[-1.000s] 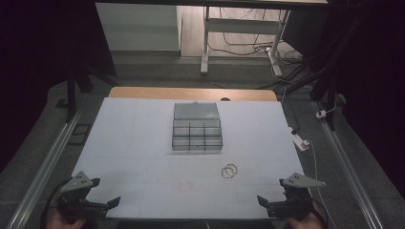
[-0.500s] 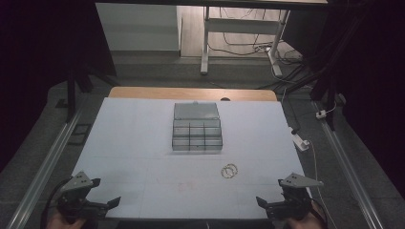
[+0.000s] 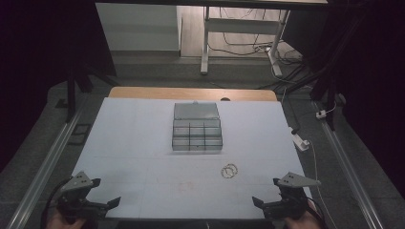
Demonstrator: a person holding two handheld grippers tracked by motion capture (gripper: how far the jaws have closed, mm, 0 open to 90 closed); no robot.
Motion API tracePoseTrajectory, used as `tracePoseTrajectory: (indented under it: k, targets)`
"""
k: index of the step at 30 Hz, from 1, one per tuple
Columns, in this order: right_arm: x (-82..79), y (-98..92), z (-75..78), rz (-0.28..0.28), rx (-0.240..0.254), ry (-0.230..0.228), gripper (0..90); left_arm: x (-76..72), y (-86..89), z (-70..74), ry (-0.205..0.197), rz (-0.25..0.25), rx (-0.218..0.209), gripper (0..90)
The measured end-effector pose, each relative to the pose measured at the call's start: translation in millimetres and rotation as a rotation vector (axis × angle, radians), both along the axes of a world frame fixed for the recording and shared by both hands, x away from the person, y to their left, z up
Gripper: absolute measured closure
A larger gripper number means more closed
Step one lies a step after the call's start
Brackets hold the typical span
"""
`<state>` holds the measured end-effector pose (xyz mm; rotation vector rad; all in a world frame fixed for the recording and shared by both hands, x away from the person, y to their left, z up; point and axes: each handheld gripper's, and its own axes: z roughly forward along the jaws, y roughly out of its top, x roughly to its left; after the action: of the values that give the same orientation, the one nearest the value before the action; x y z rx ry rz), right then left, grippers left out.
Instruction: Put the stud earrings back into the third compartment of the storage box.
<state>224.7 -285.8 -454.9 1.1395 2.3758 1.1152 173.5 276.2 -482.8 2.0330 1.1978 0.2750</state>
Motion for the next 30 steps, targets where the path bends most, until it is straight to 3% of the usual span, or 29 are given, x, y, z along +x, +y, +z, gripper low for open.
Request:
tracePoseTrajectory:
  k: [12,18,30]
  targets:
    - [4.1,12.5,-0.2,0.05,0.018,-0.016,0.0,0.4,0.2,0.0,0.005,0.001,0.0,0.6]
    - [7.7,21.5,-0.8,0.057,0.04,0.0,0.0,0.4,0.5,0.0,0.005,0.006,-0.002,0.3]
    - [16.7,40.0,-12.9,0.097,-0.005,0.009,0.0,0.7,0.7,0.0,0.005,0.009,-0.002,0.0]
